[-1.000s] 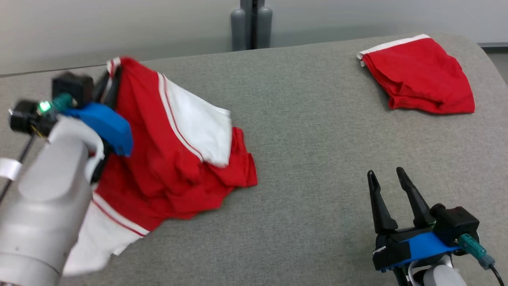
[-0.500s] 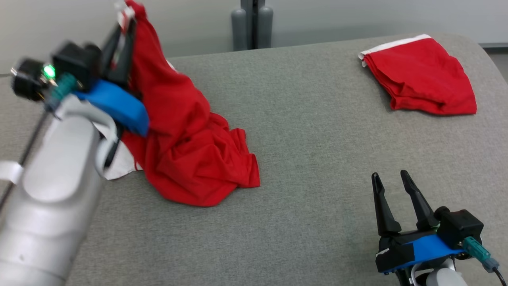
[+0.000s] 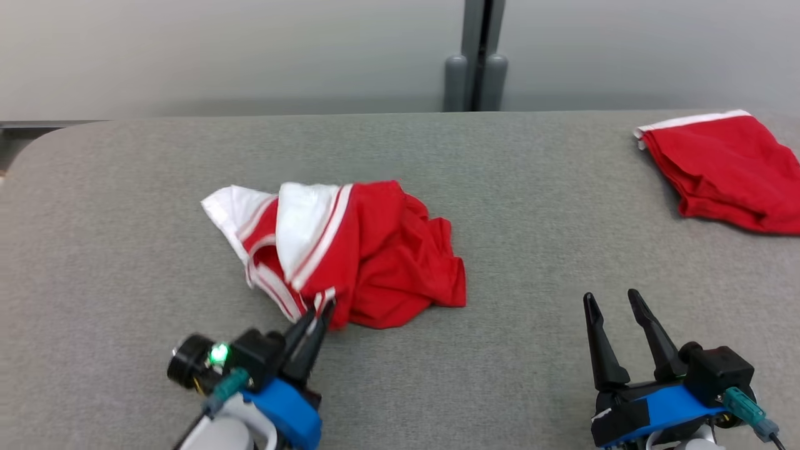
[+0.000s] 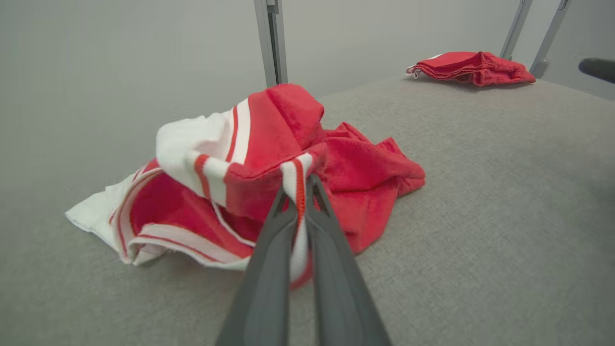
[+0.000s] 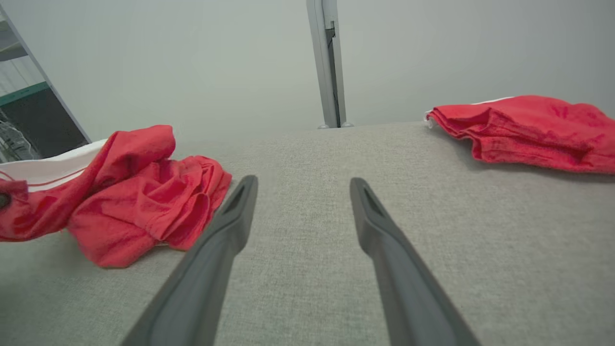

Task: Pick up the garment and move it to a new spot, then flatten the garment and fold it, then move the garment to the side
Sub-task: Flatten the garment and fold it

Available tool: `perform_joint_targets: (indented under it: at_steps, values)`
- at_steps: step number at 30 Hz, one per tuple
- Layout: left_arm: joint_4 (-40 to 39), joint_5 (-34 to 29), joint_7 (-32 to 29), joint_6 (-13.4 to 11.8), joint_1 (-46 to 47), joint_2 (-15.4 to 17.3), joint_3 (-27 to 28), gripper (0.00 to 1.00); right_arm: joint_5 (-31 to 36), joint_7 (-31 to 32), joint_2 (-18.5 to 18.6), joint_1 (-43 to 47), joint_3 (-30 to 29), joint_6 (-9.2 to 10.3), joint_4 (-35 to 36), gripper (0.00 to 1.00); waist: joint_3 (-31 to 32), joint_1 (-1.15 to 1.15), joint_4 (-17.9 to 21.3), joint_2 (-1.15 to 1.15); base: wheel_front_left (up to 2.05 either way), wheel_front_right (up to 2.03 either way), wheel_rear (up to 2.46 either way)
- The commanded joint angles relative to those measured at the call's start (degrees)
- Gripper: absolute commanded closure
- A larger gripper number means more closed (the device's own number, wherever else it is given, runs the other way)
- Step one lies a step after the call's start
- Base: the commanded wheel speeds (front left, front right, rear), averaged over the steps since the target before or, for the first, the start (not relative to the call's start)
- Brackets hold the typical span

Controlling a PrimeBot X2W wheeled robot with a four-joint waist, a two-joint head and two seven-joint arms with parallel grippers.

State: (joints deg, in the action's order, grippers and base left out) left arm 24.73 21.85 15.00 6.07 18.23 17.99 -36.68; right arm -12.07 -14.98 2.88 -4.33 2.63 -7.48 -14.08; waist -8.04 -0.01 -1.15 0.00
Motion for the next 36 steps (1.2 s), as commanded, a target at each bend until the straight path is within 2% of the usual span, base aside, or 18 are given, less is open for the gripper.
perform_joint_targets:
  at_steps: [1,6,8,17,23,24,25,27,36]
  values:
    - [-0.5,-0.5,0.2,-0.4,-1.6,0.1,-0.1,1.00,0.3,-0.3,0.0,0.7,0.0,-0.02,-0.2,0.00,0.8,0.01,-1.4,0.00,0.00,0.00,0.00]
    - [-1.8,-1.3,0.2,-1.3,-7.9,0.6,0.6,1.00,0.2,-0.3,0.0,1.2,-0.3,-0.02,-0.5,0.00,1.4,0.01,-3.5,0.00,0.00,0.00,0.00]
    - [-1.9,-1.9,0.2,-2.1,-10.0,1.7,1.9,1.00,0.1,-0.3,0.0,1.3,-0.4,-0.03,-0.7,0.00,1.6,0.01,-4.0,0.00,0.00,0.00,0.00]
    - [-2.3,-1.5,0.3,-5.6,-18.1,6.1,12.6,1.00,-0.4,-0.3,0.0,2.0,-0.6,-0.03,-1.1,0.00,1.9,0.01,-4.6,0.00,0.00,0.00,0.00]
    - [-0.8,-2.3,0.3,-5.8,-19.8,5.4,18.0,1.00,-0.6,-0.3,0.0,1.9,-0.3,-0.03,-1.7,0.00,2.1,0.01,-4.2,0.00,0.00,0.00,0.00]
    - [-1.2,-2.8,0.3,-6.2,-20.2,4.6,18.2,0.60,-0.6,-0.3,0.0,2.0,-0.4,-0.03,-1.7,0.00,2.3,0.01,-4.1,0.00,0.00,0.00,0.00]
    - [-1.8,-3.2,0.3,-6.3,-20.3,4.0,18.6,0.00,-0.5,-0.3,0.0,2.1,-0.6,-0.03,-1.7,0.00,2.3,0.01,-4.0,0.00,0.00,0.00,0.00]
    - [-3.4,-3.9,0.3,-6.6,-20.4,3.2,19.8,0.00,-0.4,-0.3,0.0,2.3,-0.8,-0.03,-1.7,0.00,2.5,0.01,-3.8,0.00,0.00,0.00,0.00]
    - [-11.7,-8.0,0.2,-4.4,-19.1,-1.8,26.3,0.00,-0.2,-0.3,0.0,2.4,-0.8,-0.03,-1.9,0.00,3.1,0.01,-2.9,0.00,0.00,0.00,0.00]
